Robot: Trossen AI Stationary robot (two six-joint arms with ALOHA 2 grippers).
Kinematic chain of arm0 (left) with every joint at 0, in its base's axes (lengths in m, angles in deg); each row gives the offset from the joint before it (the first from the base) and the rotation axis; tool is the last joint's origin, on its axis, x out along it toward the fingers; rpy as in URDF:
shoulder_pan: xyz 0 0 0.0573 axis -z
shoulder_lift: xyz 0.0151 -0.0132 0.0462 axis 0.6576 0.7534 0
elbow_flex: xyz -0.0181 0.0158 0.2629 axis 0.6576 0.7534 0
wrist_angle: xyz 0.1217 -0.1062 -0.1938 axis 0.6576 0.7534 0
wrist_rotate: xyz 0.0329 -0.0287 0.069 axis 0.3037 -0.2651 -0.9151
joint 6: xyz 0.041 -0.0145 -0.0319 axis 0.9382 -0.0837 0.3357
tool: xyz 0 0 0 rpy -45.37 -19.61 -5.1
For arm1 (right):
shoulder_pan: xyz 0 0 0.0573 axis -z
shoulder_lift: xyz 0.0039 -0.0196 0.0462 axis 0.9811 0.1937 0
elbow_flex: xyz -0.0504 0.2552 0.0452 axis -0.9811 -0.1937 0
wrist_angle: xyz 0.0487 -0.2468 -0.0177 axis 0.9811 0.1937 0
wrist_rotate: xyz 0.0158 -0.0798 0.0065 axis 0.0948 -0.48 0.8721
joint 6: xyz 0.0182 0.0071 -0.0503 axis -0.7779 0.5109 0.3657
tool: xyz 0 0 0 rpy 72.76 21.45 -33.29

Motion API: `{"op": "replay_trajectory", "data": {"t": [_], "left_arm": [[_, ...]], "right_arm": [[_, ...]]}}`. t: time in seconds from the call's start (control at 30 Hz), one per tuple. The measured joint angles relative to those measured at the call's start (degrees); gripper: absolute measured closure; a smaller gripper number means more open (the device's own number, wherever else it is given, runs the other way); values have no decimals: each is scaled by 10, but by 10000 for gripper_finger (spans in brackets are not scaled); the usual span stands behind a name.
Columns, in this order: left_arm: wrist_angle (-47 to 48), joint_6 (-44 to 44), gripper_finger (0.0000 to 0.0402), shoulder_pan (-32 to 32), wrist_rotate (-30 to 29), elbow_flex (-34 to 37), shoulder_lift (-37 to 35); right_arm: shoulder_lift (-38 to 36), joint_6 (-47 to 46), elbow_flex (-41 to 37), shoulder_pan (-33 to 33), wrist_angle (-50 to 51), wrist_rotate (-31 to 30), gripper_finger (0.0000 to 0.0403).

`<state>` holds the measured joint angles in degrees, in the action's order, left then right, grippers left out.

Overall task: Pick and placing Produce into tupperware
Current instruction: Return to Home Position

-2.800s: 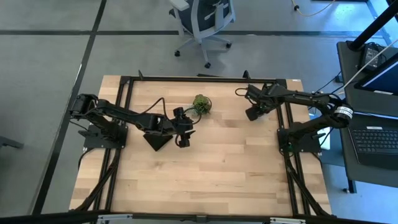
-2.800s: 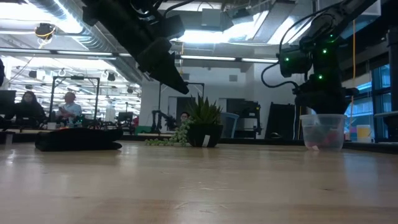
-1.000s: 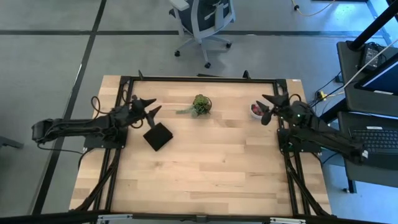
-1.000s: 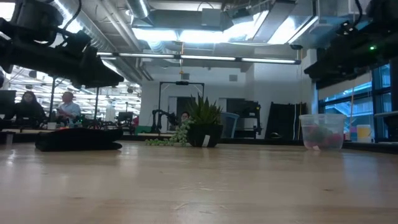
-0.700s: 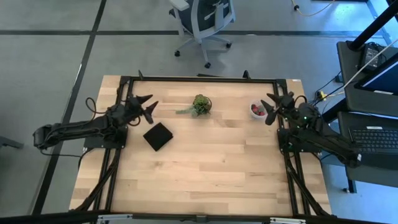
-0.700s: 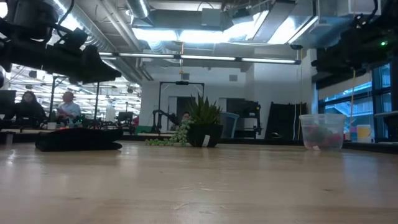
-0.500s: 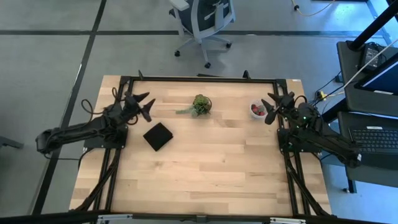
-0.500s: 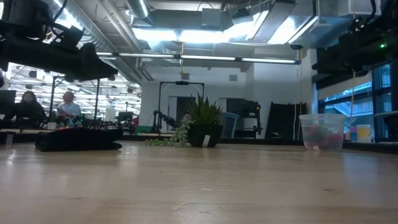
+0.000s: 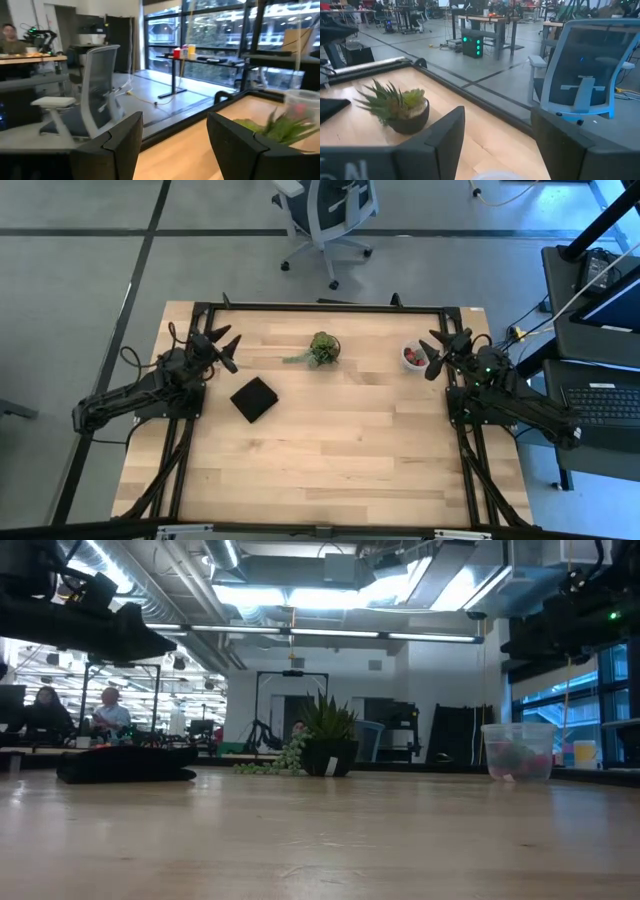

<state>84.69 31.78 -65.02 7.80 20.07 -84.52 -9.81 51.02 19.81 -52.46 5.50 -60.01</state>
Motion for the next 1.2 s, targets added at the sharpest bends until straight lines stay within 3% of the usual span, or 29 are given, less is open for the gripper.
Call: {"op": "replay_trajectory", "data": {"t": [0.4, 1.2], "left_arm": [[0, 5, 188, 0, -3, 0, 5], [0, 5, 188, 0, -2, 0, 5]], "right_arm": [[0, 3, -115, 0, -215, 15, 176], [3, -28, -115, 0, -207, 21, 176]]}}
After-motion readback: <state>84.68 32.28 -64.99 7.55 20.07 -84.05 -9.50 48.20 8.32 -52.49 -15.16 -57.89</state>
